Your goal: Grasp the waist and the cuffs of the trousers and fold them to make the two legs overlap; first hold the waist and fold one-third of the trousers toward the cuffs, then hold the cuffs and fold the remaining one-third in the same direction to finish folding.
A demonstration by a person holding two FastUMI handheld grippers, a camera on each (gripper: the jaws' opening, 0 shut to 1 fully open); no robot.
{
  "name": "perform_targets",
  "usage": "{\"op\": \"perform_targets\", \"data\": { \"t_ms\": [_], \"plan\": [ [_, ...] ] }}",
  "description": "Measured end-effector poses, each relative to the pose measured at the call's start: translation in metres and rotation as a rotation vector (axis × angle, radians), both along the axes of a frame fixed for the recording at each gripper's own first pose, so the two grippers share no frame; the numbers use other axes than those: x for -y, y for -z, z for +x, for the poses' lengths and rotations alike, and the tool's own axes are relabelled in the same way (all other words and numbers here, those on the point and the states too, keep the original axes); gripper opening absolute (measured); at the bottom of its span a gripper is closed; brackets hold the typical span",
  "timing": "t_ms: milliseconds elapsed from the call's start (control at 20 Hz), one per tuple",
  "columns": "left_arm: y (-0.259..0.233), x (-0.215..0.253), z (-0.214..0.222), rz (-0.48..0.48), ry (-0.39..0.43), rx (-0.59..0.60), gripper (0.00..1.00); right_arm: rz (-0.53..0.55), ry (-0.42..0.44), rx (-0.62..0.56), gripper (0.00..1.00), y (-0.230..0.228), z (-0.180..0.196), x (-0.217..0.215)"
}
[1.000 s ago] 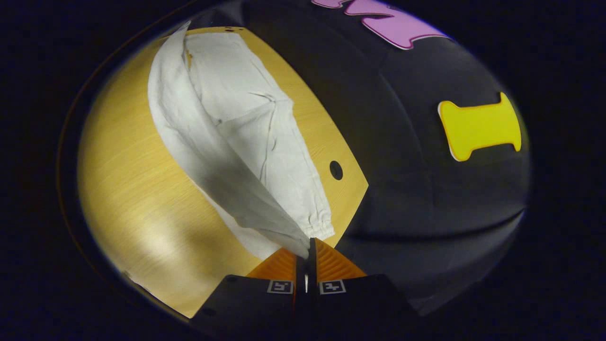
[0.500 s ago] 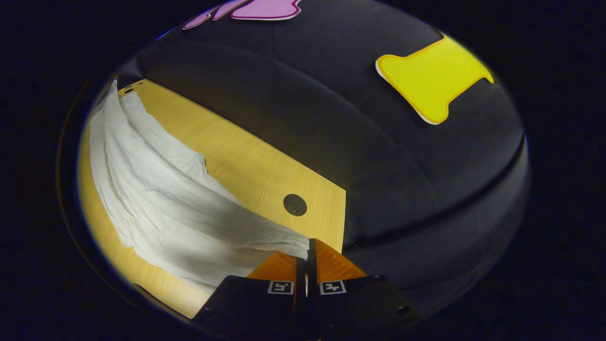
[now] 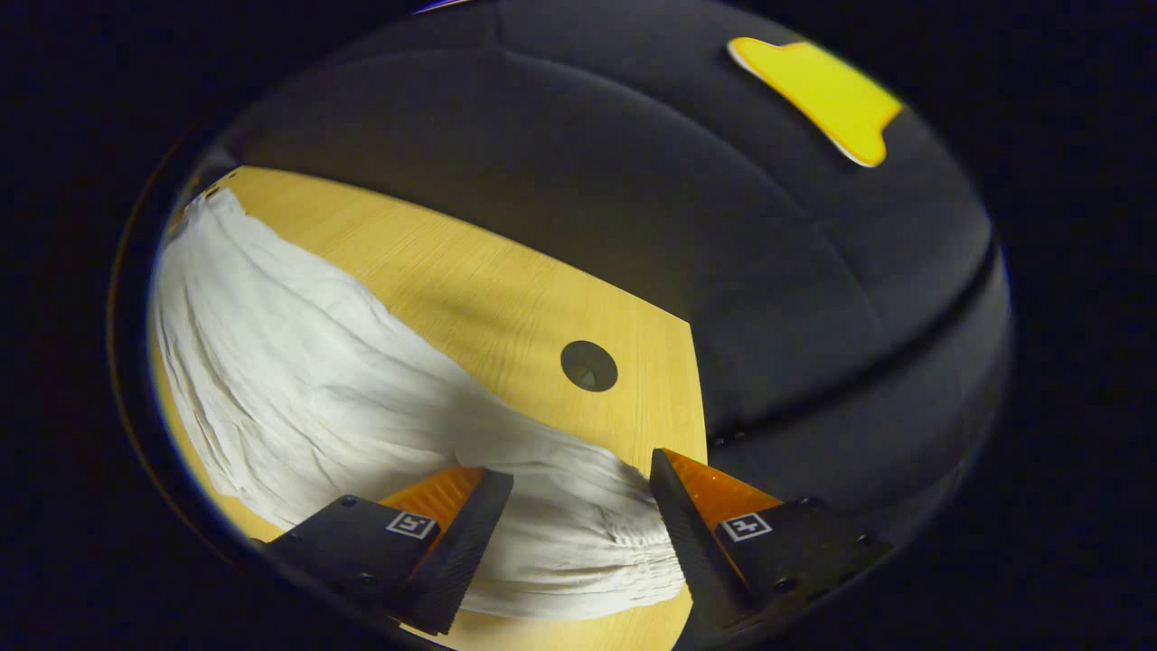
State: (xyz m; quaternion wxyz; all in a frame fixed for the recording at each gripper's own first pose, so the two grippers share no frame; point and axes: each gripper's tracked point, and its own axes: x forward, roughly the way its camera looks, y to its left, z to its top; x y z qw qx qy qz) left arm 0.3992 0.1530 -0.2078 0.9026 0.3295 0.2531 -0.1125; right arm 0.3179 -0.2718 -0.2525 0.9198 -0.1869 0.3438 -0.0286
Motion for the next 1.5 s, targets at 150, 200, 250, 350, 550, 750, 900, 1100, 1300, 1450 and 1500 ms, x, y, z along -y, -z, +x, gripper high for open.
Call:
{"op": "perform_targets", "data": {
  "t_ms": [150, 200, 250, 350, 550, 750, 900, 1100, 1300, 1450, 1500],
  "plan": [
    [-0.029, 0.006, -0.018, -0.078, -0.051, 0.099, 0.97, 0.132, 0.138, 0.087, 0.98, -0.021, -0.021, 0.020],
    [-0.041, 0.009, -0.030, -0.110, -0.076, 0.133, 0.97, 0.155, 0.182, 0.116, 0.98, -0.028, -0.030, 0.033],
    [-0.057, 0.014, -0.048, -0.160, -0.121, 0.171, 0.97, 0.163, 0.227, 0.142, 0.98, -0.034, -0.040, 0.052],
    [-0.070, 0.032, -0.086, -0.270, -0.179, 0.187, 0.97, 0.201, 0.308, 0.140, 0.98, -0.016, -0.063, 0.081],
    [-0.081, 0.061, -0.135, -0.448, -0.272, 0.174, 0.97, 0.355, 0.420, 0.161, 0.98, 0.013, -0.080, 0.099],
    [-0.092, 0.086, -0.182, -0.504, -0.312, 0.168, 0.97, 0.479, 0.489, 0.158, 0.99, 0.037, -0.083, 0.098],
    [-0.087, 0.090, -0.200, -0.516, -0.435, 0.142, 0.97, 0.488, 0.484, 0.174, 0.99, 0.040, -0.084, 0.096],
    [-0.092, 0.123, -0.206, -0.587, -0.496, 0.114, 0.98, 0.496, 0.480, 0.159, 1.00, 0.048, -0.085, 0.091],
    [-0.100, 0.136, -0.206, -0.577, -0.503, 0.103, 0.98, 0.490, 0.462, 0.165, 0.95, 0.048, -0.083, 0.082],
    [-0.109, 0.149, -0.203, -0.578, -0.493, 0.096, 0.98, 0.491, 0.463, 0.162, 0.73, 0.046, -0.084, 0.077],
    [-0.113, 0.153, -0.201, -0.577, -0.492, 0.084, 0.98, 0.504, 0.467, 0.165, 0.68, 0.046, -0.084, 0.076]
  ]
}}
